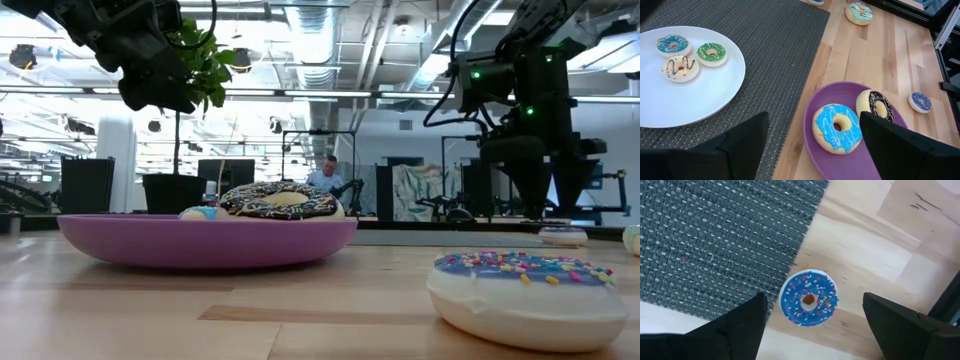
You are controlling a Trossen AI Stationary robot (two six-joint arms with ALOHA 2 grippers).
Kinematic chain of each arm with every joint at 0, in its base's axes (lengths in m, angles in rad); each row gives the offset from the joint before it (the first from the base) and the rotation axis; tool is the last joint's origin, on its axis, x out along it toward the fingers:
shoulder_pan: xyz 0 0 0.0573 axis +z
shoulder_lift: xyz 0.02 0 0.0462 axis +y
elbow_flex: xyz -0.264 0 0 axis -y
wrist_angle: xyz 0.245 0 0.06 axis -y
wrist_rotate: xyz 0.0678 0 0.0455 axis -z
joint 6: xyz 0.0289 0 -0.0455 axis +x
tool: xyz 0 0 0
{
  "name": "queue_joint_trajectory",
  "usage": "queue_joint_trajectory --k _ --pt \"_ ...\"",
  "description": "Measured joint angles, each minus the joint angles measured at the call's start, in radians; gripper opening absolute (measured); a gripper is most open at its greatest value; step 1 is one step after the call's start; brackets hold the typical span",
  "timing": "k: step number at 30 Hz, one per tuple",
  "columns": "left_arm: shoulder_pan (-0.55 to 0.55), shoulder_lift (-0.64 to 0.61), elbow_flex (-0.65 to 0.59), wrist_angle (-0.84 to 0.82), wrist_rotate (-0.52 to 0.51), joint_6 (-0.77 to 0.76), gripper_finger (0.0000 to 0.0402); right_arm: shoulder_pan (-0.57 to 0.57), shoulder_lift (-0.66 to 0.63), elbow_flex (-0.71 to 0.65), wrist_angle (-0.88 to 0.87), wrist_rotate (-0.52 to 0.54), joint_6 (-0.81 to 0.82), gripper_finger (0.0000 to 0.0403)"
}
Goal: Pick & Place donuts
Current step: Put the top small blue donut on the white plate
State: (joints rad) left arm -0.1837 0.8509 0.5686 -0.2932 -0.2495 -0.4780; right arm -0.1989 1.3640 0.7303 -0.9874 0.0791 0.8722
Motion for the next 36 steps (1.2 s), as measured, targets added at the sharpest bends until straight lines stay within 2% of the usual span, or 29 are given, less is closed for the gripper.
queue_joint_trajectory --k 6,13,18,29,36 --pt "0.000 0.000 0.000 0.000 0.000 -0.007 0.0306 0.002 0.000 0.000 -0.002 0.031 0.028 0.0317" --pt "0.000 0.000 0.000 0.000 0.000 -0.009 0.0306 -0.015 0.000 -0.002 0.001 -0.019 0.062 0.0317" --pt "0.000 0.000 0.000 -0.001 0.000 -0.009 0.0306 -0.040 0.001 -0.068 0.048 -0.075 0.062 0.0317" --pt "0.000 0.000 0.000 -0.001 0.000 -0.008 0.0306 -0.039 0.001 -0.114 0.155 -0.050 0.062 0.0317" --pt "0.000 0.000 0.000 -0.001 0.000 -0.008 0.0306 -0.039 0.001 -0.114 0.164 -0.078 0.063 0.0317"
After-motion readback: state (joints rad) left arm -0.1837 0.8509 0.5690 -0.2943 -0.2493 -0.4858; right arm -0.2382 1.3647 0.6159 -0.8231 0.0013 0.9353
